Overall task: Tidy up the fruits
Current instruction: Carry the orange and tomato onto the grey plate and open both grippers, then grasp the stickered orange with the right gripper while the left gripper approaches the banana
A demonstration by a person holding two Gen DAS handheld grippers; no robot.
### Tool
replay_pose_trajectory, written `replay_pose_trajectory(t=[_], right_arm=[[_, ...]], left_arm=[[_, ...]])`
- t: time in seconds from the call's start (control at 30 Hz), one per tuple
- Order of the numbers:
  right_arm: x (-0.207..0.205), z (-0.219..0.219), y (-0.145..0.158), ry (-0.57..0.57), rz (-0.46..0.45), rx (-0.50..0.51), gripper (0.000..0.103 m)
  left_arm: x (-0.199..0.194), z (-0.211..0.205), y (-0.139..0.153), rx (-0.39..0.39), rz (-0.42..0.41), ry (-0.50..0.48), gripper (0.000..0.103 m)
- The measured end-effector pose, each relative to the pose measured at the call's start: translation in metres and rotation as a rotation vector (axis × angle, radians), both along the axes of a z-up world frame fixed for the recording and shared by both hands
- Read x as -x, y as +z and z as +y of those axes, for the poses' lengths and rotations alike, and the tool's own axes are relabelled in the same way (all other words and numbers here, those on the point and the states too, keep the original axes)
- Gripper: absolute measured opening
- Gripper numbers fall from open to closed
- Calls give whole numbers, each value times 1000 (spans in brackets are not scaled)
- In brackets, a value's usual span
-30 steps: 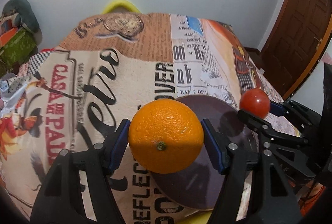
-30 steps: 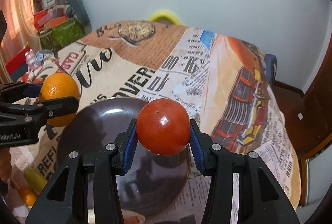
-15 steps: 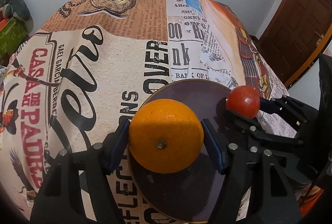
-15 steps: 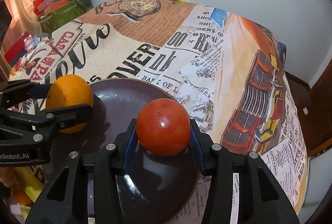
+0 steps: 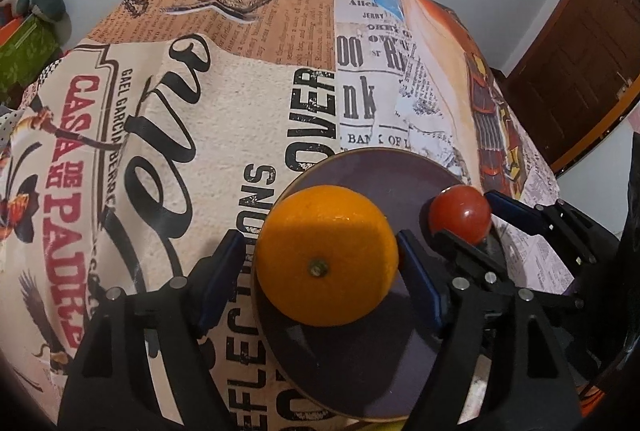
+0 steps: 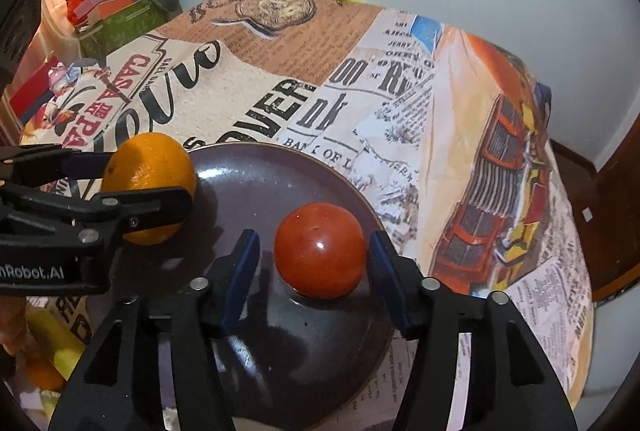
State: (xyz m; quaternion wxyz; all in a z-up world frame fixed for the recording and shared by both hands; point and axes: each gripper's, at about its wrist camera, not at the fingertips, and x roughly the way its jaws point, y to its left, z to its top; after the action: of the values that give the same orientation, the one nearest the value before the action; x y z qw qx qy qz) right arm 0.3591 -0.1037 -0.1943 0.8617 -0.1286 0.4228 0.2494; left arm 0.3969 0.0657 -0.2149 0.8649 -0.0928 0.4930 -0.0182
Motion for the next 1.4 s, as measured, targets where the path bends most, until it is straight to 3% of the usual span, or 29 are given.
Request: replay_pose_trajectory(t=[0.13,0.33,0.7,1.03,1.4], right_arm=[[10,-5,12,-5,-26,-2,54],[29,-15,38,-20,-69,-24,55],[88,-33,75,-31,-136,-66,56],[147,-48,78,-38,-143,-86,62],[189,-34,43,19,-64,-79,64]], left_arm=[[11,0,18,-14,-50,14,87],[33,3,47,-20,-98,31,87],[106,-2,88,-100,-180,28,87],[170,-15,85,-88,-178,35,90],[216,-13,49,-90,-116,65,91]])
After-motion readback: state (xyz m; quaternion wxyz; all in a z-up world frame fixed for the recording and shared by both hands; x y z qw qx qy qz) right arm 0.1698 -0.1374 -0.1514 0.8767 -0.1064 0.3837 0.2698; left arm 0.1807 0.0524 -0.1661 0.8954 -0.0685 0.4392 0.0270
